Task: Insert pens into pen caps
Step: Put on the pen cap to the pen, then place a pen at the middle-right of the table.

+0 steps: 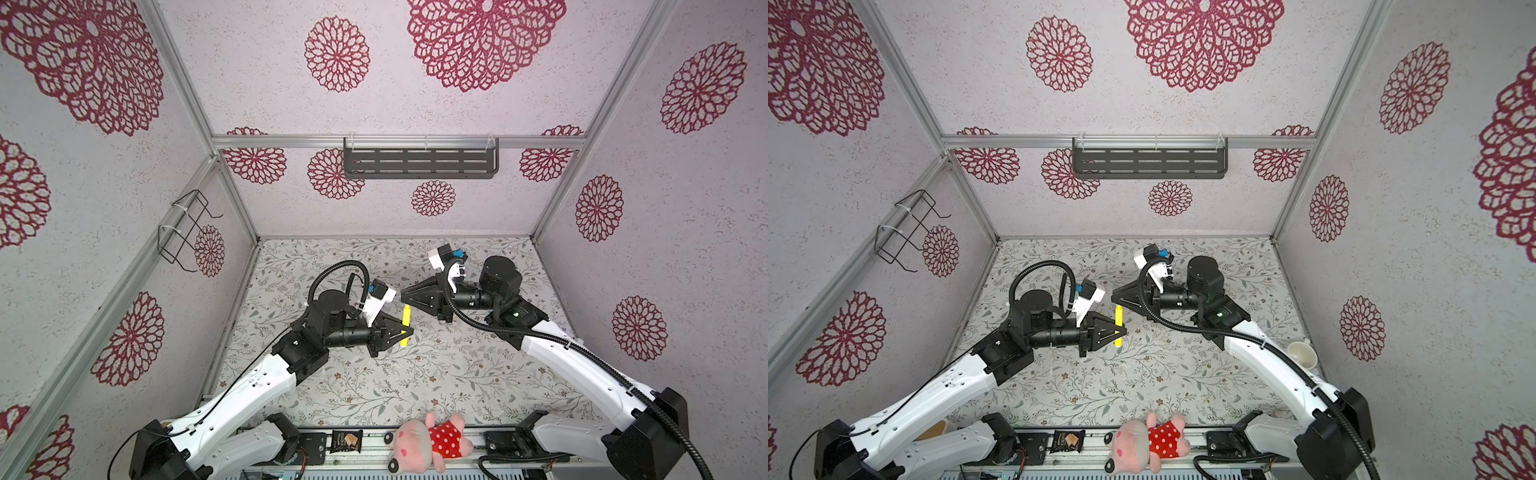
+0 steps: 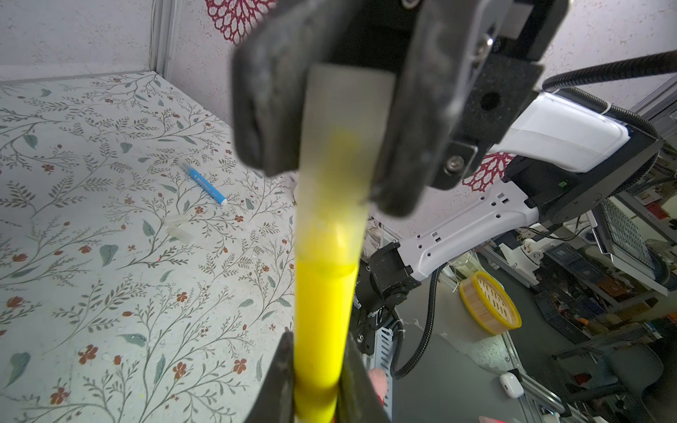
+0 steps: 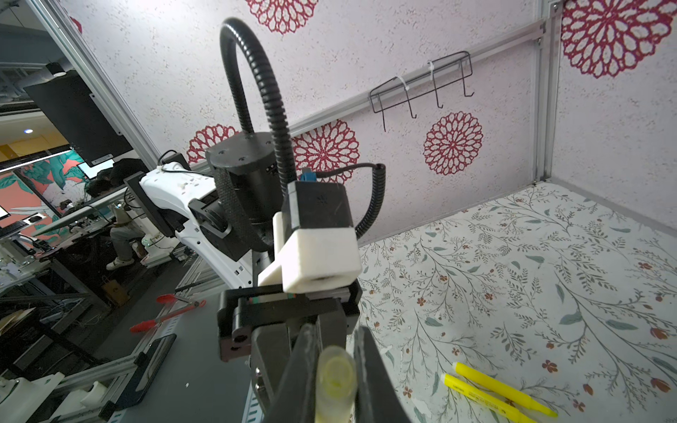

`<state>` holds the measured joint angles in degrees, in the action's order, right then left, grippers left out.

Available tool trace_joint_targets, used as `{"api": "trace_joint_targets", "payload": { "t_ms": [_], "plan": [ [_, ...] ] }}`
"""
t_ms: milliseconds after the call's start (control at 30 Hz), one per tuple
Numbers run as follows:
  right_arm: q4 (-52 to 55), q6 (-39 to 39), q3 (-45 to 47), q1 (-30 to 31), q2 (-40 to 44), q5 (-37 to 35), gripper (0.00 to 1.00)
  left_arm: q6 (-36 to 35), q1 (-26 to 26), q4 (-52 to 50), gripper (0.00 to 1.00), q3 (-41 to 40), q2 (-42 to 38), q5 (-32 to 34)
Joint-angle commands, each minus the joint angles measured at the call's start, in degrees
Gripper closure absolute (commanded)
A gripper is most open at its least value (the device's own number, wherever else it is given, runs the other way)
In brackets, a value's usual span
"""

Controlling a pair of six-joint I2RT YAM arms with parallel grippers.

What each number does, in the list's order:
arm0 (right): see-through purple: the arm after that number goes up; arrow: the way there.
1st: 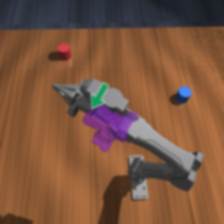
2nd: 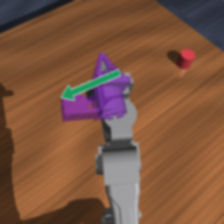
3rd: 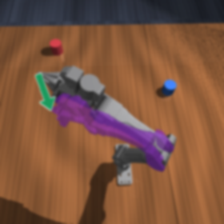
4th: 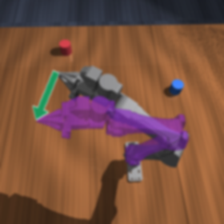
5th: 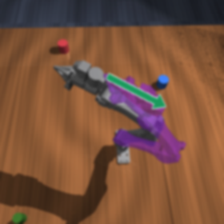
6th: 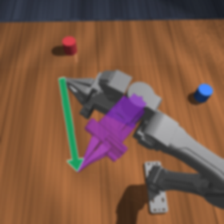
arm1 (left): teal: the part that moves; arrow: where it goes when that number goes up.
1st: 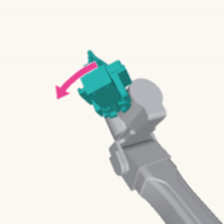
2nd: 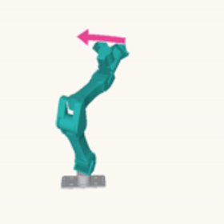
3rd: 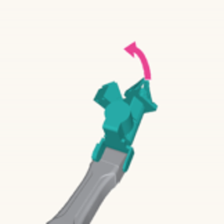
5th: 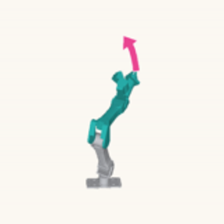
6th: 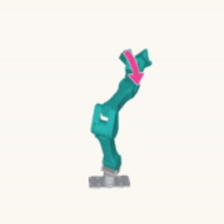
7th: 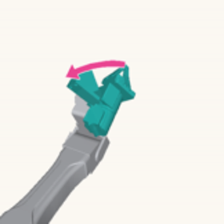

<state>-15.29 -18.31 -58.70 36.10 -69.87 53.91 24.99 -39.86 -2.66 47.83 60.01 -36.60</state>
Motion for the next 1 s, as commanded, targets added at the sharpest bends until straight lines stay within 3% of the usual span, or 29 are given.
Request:
{"api": "trace_joint_targets", "payload": {
  "t_ms": [0,333,400,433,567,767,967],
  "plan": [
    [12.41,3.73,5.79,3.8,-1.22,5.97,1.0,3.4,3.24,19.62,1.0,4.29,-3.85,3.72],
    [16.88,5.28,0.91,1.7,-0.48,0.07,1.0,3.38,3.86,15.28,0.97,3.28,-3.41,5.34],
    [17.79,5.43,-0.94,0.32,-0.86,-0.21,1.0,3.31,3.74,13.71,0.7,2.6,-3.56,5.37],
    [17.42,4.88,-1.55,-0.43,-0.99,-0.42,1.0,3.54,3.73,12.85,0.6,2.16,-3.66,5.43],
    [16.55,2.83,-3.27,-4.26,-1.18,-2.66,1.0,3.17,3.57,8.65,0.44,0.47,-4.47,7.68],
    [22.04,3.23,-6.68,-11.48,-1.25,-9.17,1.0,2.04,3.36,4.17,0.41,-2.37,-6.75,12.02],
    [38.52,11.37,-15.4,-14.5,-5.31,-24.53,1.0,0.55,3.38,1.16,0.41,-3.05,-7.24,17.46]
  ]
}}
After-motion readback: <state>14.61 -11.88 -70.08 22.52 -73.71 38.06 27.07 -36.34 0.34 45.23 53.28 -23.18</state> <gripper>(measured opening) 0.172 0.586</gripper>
